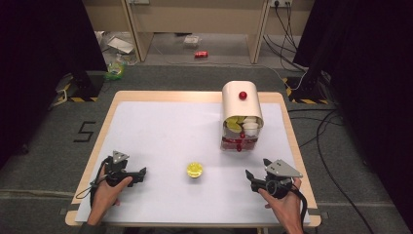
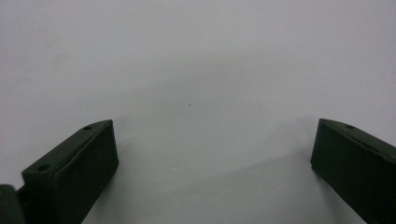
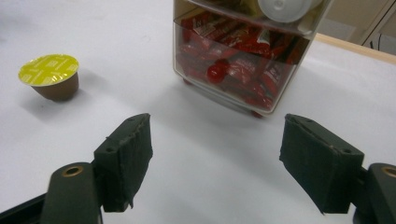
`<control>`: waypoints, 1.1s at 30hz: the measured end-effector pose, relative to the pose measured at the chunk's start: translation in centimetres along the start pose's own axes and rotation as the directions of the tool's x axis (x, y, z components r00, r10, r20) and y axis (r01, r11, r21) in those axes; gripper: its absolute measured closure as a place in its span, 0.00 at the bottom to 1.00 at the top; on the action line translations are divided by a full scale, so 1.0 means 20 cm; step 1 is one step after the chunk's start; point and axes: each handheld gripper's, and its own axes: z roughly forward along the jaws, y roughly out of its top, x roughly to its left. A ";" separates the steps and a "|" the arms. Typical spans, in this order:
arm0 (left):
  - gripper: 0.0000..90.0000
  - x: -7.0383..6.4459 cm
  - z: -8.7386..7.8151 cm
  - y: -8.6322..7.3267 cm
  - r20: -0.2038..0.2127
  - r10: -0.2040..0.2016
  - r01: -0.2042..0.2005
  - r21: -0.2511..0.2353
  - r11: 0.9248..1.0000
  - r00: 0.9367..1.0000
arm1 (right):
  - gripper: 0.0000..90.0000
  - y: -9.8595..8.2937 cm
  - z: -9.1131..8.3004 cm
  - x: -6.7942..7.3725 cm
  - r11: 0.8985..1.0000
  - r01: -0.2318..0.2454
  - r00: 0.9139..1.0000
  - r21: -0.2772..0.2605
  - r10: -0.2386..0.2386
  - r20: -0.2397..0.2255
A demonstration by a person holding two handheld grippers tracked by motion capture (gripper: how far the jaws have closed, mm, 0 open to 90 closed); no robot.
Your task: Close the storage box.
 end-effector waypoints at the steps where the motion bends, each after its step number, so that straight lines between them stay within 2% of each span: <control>1: 0.00 0.00 0.00 0.00 0.000 0.000 0.000 0.000 1.000 1.000 | 0.27 -0.01 0.00 0.00 1.000 -0.001 1.000 0.000 0.001 0.002; 27: 0.00 0.00 0.00 0.00 0.000 0.000 0.000 0.000 1.000 1.000 | 0.23 -0.12 -0.07 -0.03 0.998 -0.013 1.000 0.064 0.012 0.022; 33: 0.00 0.00 0.00 0.00 0.000 0.000 0.000 0.000 1.000 1.000 | 0.22 -0.15 -0.07 -0.03 0.995 -0.007 1.000 0.095 0.005 0.026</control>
